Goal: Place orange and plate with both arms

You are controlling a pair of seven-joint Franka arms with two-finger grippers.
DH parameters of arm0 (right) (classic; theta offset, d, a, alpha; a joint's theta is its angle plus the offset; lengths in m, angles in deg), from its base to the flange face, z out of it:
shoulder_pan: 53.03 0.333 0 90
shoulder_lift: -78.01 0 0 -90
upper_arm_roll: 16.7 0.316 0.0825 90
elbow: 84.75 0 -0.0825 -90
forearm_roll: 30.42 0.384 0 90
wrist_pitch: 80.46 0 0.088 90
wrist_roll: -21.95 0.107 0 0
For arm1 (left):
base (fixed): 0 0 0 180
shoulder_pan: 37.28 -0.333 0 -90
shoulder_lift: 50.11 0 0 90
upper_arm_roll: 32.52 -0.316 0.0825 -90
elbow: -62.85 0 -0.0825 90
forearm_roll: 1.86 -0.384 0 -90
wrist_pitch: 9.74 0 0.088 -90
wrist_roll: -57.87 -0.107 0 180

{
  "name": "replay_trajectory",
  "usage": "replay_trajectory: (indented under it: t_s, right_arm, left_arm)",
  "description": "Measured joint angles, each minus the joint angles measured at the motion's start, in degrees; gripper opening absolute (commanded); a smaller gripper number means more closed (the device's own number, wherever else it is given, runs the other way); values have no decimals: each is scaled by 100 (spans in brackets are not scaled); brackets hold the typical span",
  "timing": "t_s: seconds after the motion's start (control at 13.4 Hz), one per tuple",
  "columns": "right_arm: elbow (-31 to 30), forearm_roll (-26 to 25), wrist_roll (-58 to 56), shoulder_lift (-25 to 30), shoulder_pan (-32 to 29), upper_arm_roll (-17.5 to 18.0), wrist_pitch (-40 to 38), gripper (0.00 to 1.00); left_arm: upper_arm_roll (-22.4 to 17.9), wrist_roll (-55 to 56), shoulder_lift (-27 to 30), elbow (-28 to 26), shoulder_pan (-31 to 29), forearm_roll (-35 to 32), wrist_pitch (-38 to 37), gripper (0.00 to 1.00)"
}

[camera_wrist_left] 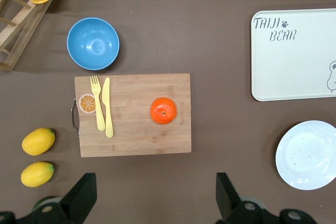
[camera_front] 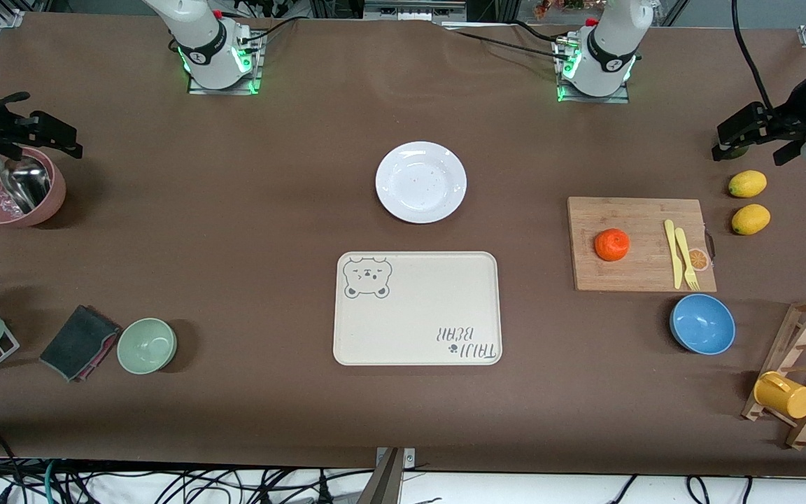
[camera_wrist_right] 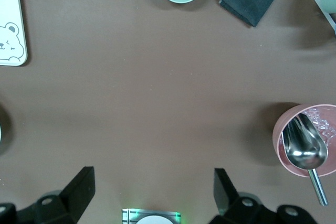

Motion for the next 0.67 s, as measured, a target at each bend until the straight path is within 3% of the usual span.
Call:
replay_trajectory:
  t_s: [0.67]
  right_arm:
    - [0,0,-2,-1,0,0,63,100]
  left_arm:
    - [-21,0,-1,51,-9,0,0,100]
